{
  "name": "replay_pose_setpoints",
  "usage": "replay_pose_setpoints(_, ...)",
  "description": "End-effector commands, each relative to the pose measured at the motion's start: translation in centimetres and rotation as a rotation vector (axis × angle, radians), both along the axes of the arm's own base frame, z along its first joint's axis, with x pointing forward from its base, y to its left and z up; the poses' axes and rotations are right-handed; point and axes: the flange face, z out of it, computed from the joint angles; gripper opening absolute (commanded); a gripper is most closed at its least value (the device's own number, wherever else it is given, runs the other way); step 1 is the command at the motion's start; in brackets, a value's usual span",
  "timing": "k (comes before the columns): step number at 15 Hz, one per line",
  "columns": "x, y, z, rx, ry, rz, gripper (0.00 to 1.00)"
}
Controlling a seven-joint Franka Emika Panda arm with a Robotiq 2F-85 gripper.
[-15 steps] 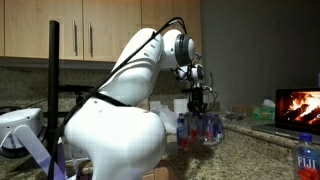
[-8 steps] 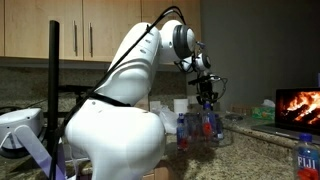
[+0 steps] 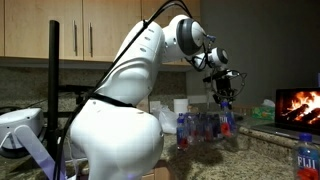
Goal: Move three bottles to the right
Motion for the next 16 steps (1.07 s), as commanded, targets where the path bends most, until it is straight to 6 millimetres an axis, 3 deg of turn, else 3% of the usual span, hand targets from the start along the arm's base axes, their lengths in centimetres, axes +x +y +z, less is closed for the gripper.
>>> replay_pose_setpoints(1,0.3,-3.9,0.4,0.003,0.010,-0.047,0.18)
replay_pose_setpoints(10,0.5,-12.6,-1.4,0.003,0.050,-0.126,0.18)
replay_pose_setpoints(16,0.7,-16.3,-4.3,0.027,0.102,-0.074,0.18)
